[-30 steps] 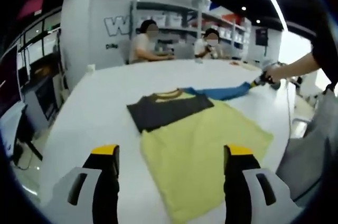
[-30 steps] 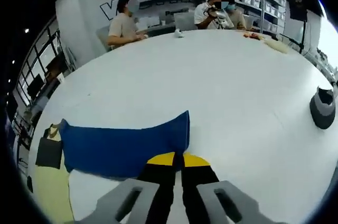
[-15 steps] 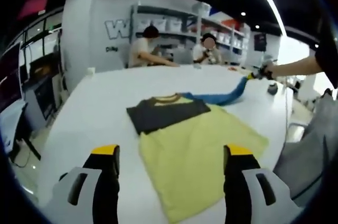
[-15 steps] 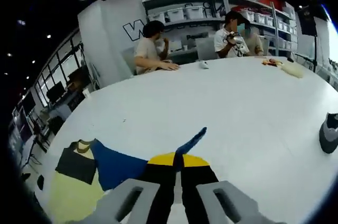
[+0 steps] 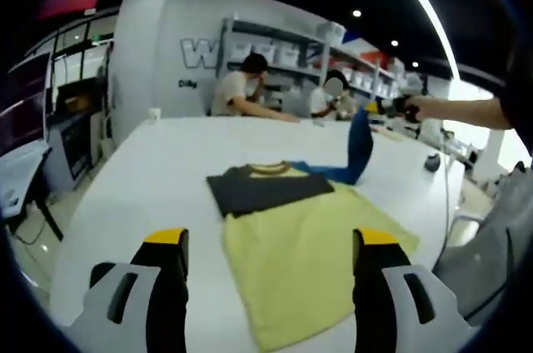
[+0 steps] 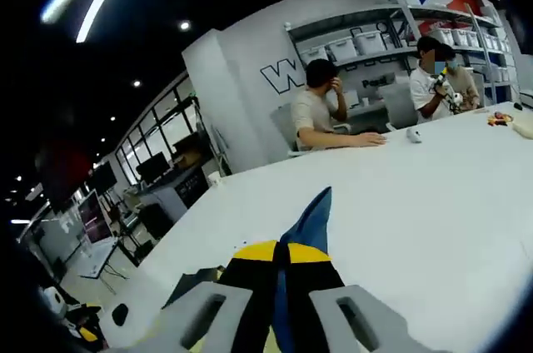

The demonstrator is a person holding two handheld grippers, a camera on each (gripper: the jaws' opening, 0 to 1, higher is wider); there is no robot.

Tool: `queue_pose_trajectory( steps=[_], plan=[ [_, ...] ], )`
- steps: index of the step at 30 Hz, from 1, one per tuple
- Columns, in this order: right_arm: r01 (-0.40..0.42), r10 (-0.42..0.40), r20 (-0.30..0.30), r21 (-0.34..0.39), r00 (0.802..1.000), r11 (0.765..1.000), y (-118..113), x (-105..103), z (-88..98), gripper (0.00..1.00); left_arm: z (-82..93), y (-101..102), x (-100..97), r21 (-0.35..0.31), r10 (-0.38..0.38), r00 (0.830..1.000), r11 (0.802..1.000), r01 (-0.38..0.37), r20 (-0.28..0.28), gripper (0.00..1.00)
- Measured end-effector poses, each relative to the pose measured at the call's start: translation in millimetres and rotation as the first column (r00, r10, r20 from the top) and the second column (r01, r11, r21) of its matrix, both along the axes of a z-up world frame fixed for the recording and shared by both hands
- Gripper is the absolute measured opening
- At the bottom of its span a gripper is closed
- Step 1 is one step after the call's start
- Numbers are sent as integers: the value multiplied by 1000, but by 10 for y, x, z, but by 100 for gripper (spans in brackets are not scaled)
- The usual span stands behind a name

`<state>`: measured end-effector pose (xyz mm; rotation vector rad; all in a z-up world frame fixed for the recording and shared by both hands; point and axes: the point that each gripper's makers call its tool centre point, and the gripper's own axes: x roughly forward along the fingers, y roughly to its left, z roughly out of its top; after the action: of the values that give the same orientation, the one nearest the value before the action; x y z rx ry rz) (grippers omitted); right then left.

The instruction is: Fold the garment on the visible template until the final outline fits inside the template.

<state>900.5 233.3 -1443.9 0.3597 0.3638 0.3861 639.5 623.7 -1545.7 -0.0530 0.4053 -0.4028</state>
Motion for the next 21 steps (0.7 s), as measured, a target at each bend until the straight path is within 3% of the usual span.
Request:
queue_pose_trajectory(
  steps=[1, 5, 7, 10, 18, 21],
  plan=[
    [-15, 14, 17, 39, 1000, 999, 105, 10, 74, 0, -7, 15, -10, 0, 2, 1000, 1000, -2, -2, 76],
    [-101, 97, 66, 66, 993, 993, 609, 45, 261, 0, -46, 104, -28, -16, 24, 1000, 1000, -24, -9, 76],
    [-123, 118, 72, 73, 990, 990, 723, 78, 279, 0, -42, 121, -28, -23, 31, 999, 999, -31, -8, 76],
    [-194, 187, 78, 84, 979, 977, 1119, 85, 278, 0, -56, 179, -12, -22, 46, 999, 999, -46, -8, 76],
    [-285, 279, 84, 58, 956, 957, 1728, 144, 144, 0, -52, 304, 19, -34, 74, 997, 997, -74, -4, 76],
    [-340, 342, 60, -40, 938, 940, 2001, 112, -104, 0, -87, 381, 6, -57, 99, 995, 993, -100, -18, 75]
  ],
)
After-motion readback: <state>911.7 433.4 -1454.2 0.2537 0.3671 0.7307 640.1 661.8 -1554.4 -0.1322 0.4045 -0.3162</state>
